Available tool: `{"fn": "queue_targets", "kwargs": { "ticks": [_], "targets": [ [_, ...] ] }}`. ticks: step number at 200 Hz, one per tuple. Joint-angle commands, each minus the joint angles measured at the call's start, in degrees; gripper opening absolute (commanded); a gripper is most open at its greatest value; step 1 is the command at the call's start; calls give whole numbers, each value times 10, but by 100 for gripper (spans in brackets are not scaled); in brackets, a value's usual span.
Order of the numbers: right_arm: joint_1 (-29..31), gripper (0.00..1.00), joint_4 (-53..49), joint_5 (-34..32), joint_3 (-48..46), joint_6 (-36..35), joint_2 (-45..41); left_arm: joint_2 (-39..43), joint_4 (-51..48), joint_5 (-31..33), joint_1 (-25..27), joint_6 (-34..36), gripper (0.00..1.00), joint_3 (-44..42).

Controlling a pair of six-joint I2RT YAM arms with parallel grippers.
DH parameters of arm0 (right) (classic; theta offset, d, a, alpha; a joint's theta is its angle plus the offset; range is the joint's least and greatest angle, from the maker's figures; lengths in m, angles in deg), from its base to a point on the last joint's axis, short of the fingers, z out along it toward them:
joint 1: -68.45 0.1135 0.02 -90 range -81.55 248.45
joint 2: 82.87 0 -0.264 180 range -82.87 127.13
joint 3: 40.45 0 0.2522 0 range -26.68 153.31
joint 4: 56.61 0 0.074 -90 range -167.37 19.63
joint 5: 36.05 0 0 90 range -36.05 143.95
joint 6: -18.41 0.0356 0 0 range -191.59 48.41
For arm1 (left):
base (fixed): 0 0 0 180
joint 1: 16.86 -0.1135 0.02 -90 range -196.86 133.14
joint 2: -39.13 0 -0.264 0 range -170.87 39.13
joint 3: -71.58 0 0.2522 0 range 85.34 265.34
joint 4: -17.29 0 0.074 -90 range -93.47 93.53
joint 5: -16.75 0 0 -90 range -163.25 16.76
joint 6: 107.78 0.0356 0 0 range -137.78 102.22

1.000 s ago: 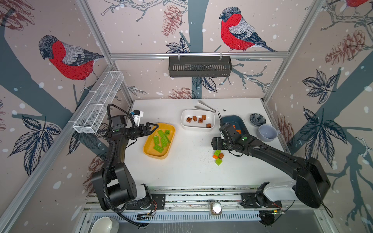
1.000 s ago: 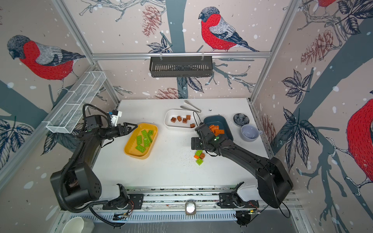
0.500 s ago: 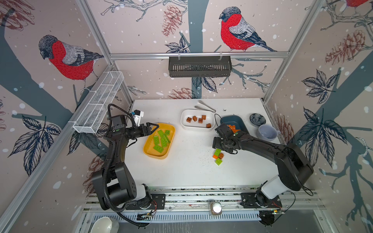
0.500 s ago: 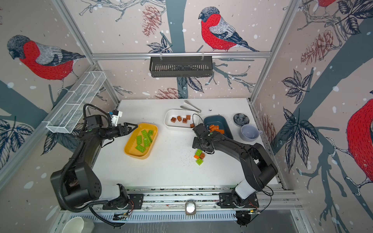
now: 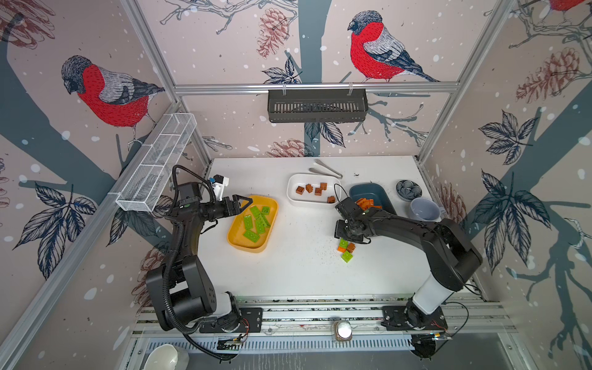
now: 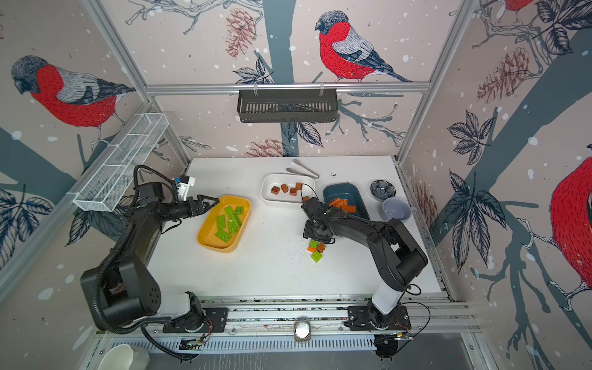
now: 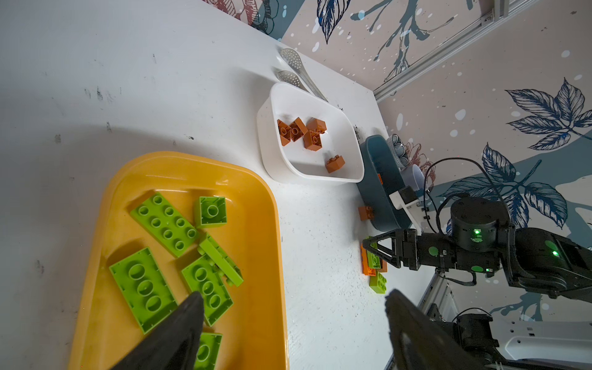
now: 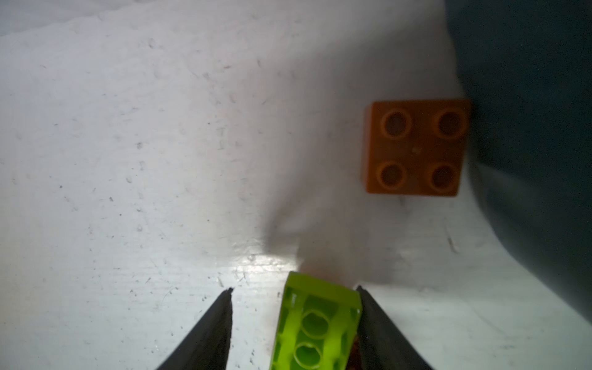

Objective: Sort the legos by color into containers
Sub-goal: 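Lift the lime-green brick off the table with the right gripper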

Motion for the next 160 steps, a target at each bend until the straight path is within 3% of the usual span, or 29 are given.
{"fn": "queue_targets", "kwargs": {
  "ticks": [1, 72, 160],
  "targets": [
    [7, 60, 0, 1, 7, -4, 9, -2, -9, 0, 1, 16, 88, 5],
    [36, 45, -20, -55, 15, -20, 23, -1, -11, 5, 3, 17, 88, 1],
    [47, 36, -46, -97, 22, -35, 7, -7, -16, 9, 7, 19, 88, 6]
  ]
}}
